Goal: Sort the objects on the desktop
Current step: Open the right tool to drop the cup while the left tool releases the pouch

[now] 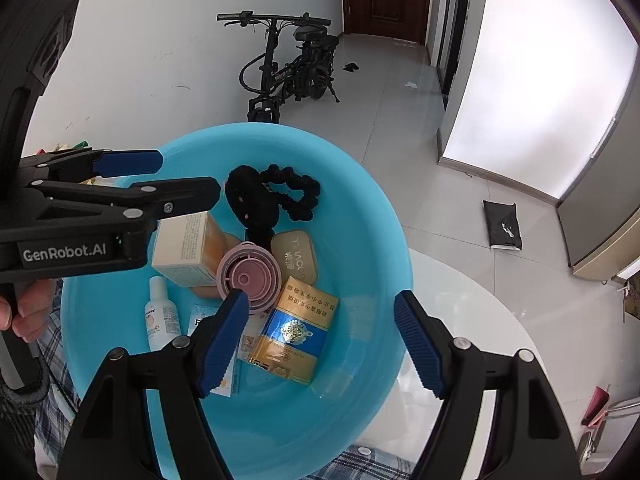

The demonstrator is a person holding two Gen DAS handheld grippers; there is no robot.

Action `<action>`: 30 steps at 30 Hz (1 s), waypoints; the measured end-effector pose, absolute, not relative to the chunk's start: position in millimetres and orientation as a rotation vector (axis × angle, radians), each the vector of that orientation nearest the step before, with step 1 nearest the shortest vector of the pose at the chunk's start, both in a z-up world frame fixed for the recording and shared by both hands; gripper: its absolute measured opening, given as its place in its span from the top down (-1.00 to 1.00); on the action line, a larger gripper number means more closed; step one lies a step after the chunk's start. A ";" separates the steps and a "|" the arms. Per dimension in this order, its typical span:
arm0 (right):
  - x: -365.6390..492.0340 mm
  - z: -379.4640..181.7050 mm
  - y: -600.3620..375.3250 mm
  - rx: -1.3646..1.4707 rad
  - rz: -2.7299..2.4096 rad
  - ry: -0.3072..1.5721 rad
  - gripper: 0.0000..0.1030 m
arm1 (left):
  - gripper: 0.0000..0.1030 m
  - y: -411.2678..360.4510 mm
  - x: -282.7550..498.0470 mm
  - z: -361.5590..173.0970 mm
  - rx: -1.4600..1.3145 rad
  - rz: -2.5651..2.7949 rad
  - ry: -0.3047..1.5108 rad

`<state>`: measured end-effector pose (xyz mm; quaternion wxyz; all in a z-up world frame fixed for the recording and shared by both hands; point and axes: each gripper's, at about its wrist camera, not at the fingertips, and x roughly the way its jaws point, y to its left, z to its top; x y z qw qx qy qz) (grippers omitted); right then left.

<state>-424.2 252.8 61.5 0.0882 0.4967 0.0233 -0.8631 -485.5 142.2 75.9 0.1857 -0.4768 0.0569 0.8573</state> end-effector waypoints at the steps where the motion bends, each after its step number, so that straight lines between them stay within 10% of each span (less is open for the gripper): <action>1: -423.8 61.5 251.3 1.480 -2.570 0.075 -0.44 | -0.53 139.5 -481.2 79.0 -1.329 2.432 0.154; 30: -377.2 85.0 220.6 1.454 -2.509 0.111 -0.45 | -0.53 80.2 -399.6 116.4 -1.266 2.427 0.336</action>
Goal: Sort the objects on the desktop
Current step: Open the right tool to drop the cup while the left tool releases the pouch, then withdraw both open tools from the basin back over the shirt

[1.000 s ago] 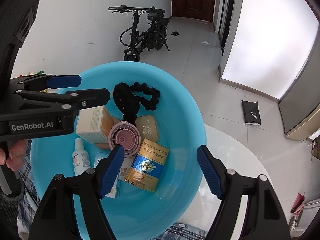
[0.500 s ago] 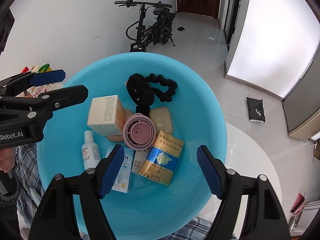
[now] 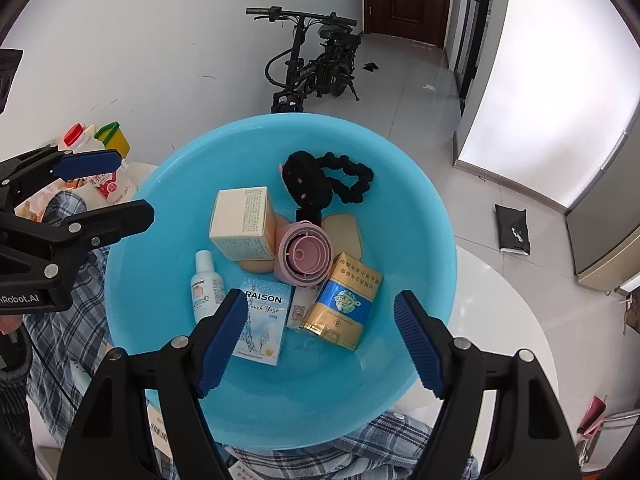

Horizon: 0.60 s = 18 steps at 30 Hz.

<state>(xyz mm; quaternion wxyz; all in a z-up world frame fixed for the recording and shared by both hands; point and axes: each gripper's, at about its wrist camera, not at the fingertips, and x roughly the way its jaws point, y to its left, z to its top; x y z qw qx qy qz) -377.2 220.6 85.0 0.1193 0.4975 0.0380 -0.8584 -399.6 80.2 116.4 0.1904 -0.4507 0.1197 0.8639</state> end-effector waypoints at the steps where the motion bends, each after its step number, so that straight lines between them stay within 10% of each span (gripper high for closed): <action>1: -374.5 86.8 219.3 1.451 -2.510 0.118 -0.46 | -0.53 78.3 -395.6 117.7 -1.265 2.424 0.336; 18: -327.7 110.5 207.1 1.402 -2.512 0.152 -0.51 | -0.53 54.9 -330.7 153.3 -1.205 2.433 0.362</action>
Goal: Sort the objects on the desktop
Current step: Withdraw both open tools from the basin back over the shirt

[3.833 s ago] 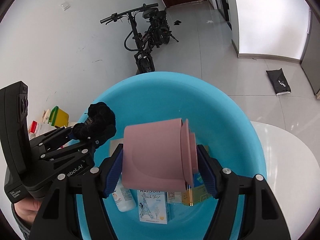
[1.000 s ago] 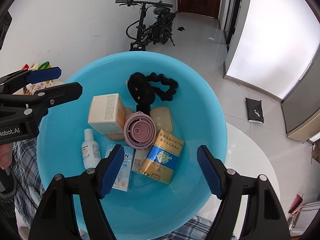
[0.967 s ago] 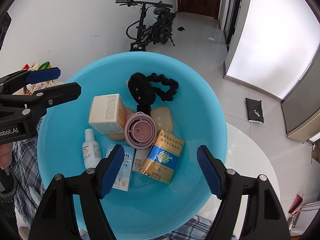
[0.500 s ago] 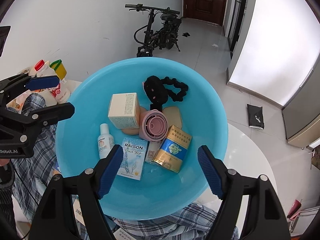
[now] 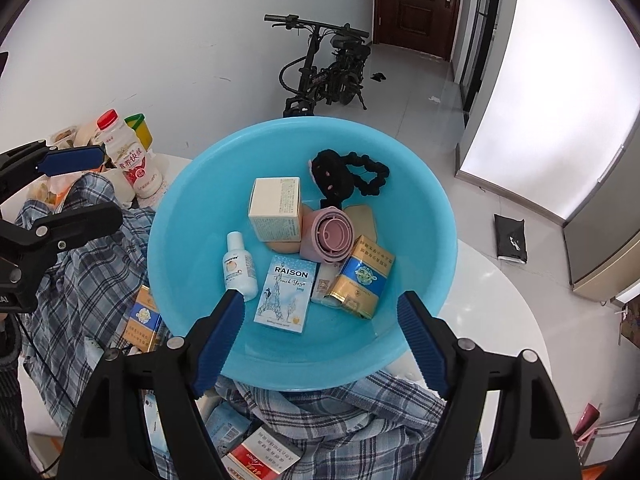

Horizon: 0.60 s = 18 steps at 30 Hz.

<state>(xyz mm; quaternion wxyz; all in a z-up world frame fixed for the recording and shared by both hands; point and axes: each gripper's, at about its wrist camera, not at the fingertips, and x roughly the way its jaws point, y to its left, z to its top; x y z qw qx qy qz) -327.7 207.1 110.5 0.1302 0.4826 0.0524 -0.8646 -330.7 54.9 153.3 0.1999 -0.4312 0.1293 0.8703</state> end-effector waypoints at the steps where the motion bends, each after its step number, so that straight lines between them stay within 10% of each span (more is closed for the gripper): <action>1: -323.4 113.1 207.4 1.393 -2.515 0.153 -0.51 | -0.53 53.6 -326.3 153.3 -1.206 2.434 0.371; 18: -237.6 107.5 196.9 1.328 -2.429 0.231 -0.58 | -0.53 43.2 -219.3 156.4 -1.110 2.392 0.470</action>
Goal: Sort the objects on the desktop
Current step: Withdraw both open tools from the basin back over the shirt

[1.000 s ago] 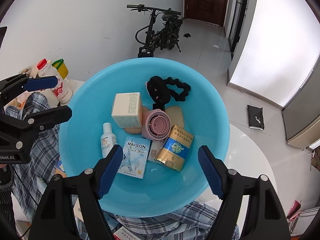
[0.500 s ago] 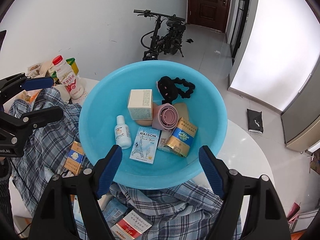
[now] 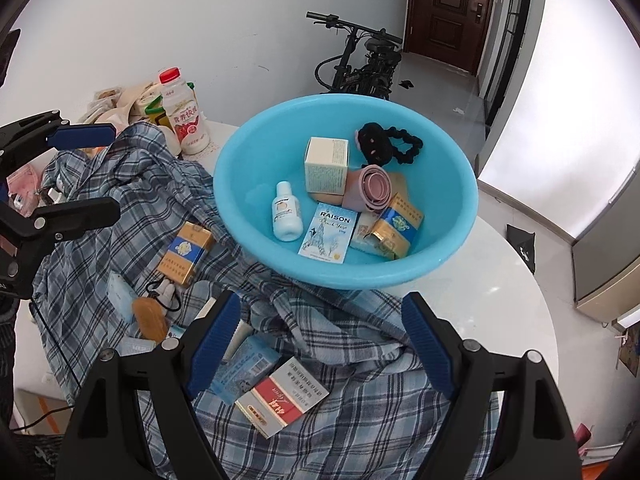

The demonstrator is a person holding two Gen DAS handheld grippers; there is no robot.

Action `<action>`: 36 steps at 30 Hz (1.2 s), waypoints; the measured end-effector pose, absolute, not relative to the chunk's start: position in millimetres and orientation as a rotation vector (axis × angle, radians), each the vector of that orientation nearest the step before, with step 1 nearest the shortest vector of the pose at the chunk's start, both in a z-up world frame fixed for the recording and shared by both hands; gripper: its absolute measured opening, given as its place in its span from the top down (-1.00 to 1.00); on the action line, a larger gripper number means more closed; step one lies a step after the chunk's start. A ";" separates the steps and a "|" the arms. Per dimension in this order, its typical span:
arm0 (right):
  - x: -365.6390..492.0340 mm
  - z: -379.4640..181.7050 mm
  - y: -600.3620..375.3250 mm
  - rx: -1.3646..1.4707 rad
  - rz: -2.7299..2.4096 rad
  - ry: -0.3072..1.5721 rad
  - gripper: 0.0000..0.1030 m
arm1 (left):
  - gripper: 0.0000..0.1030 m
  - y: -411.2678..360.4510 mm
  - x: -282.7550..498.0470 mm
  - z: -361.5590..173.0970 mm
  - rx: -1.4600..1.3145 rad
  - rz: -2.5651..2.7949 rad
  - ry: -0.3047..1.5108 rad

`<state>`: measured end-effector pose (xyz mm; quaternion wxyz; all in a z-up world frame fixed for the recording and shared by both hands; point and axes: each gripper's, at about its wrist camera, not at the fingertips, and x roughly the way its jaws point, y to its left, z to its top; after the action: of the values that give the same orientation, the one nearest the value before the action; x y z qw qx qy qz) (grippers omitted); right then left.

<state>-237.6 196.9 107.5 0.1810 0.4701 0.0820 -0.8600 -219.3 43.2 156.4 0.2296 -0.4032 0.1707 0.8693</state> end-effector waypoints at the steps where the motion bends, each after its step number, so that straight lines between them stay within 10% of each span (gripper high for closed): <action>1: -232.4 106.5 197.8 1.320 -2.426 0.220 -0.58 | -0.53 42.2 -214.4 155.3 -1.107 2.388 0.470; 36: -113.7 31.3 190.6 1.290 -2.273 0.107 -0.74 | -0.53 -16.2 -98.8 13.9 -1.390 2.224 0.370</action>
<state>-113.7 190.6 31.3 0.2597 0.4763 0.0396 -0.8391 -98.8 -16.2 13.9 0.2439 -0.5089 0.1354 0.8143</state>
